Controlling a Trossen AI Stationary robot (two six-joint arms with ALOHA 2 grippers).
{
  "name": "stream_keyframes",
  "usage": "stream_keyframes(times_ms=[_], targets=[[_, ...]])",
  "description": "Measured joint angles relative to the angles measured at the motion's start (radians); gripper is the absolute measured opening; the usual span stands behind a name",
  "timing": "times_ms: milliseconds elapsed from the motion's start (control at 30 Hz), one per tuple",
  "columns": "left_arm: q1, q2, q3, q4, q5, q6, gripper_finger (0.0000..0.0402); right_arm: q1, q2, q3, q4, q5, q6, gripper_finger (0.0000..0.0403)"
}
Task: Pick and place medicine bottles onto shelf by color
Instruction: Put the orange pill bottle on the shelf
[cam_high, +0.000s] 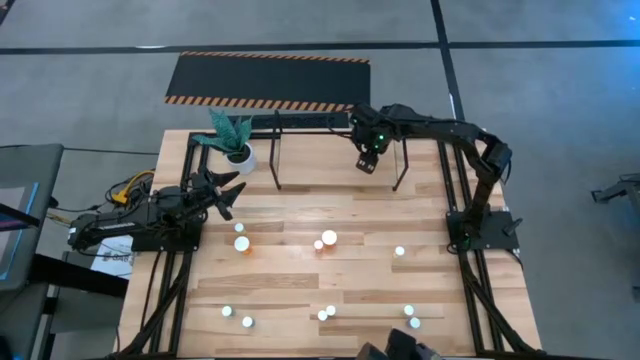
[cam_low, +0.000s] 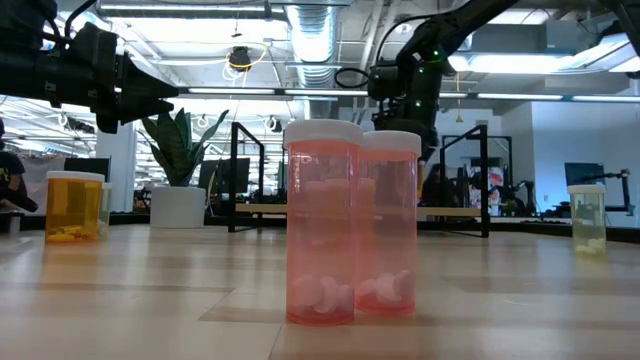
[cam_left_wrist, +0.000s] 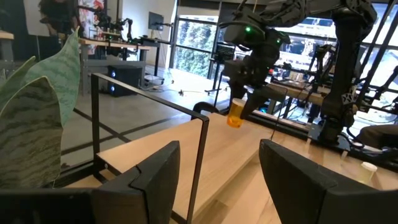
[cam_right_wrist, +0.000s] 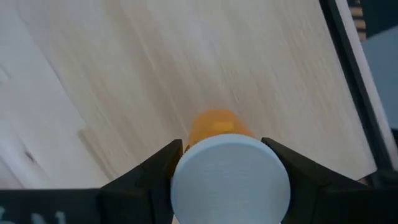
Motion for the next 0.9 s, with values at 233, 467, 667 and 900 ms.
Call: stream_keyframes(times_ms=[233, 467, 667, 900], targets=[[0.000, 0.000, 0.000, 0.000, 0.000, 0.000, 0.0208, -0.042, 0.000, 0.000, 0.013, -0.008, -0.123, 0.0229], [0.000, 0.000, 0.000, 0.000, 0.000, 0.000, 0.0208, -0.078, 0.038, 0.009, 0.005, -0.040, -0.179, 0.0229], [0.000, 0.000, 0.000, 0.000, 0.000, 0.000, 0.0208, -0.105, 0.066, 0.027, -0.008, -0.038, -0.246, 0.0229], [0.000, 0.000, 0.000, 0.000, 0.000, 0.000, 0.0208, -0.140, 0.067, 0.027, 0.006, -0.038, -0.279, 0.0229]])
